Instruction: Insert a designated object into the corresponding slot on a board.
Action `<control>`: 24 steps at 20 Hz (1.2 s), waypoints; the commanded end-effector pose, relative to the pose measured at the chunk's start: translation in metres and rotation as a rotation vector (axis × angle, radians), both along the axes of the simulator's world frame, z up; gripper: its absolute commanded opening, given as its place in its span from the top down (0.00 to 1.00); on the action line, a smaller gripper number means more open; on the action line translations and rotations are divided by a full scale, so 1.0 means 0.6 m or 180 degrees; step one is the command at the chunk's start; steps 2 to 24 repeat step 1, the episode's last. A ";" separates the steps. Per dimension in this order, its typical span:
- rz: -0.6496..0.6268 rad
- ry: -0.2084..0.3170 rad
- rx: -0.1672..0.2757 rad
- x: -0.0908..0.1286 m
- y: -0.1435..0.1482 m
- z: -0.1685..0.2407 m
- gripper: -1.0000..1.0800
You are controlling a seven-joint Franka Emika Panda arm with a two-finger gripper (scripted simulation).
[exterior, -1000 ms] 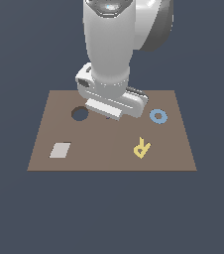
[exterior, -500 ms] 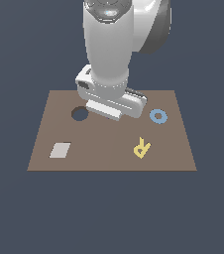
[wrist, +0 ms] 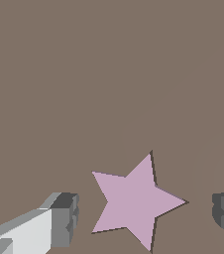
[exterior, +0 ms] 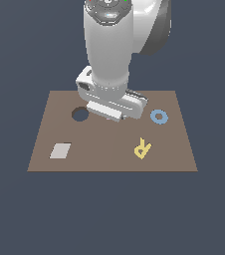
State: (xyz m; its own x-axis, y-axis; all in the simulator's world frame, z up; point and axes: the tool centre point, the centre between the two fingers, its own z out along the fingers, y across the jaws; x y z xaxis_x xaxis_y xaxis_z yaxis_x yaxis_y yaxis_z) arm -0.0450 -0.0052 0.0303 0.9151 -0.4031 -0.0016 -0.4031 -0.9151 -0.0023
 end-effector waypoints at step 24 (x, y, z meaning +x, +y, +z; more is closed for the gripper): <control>0.0000 0.0000 0.0000 0.000 0.000 0.000 0.04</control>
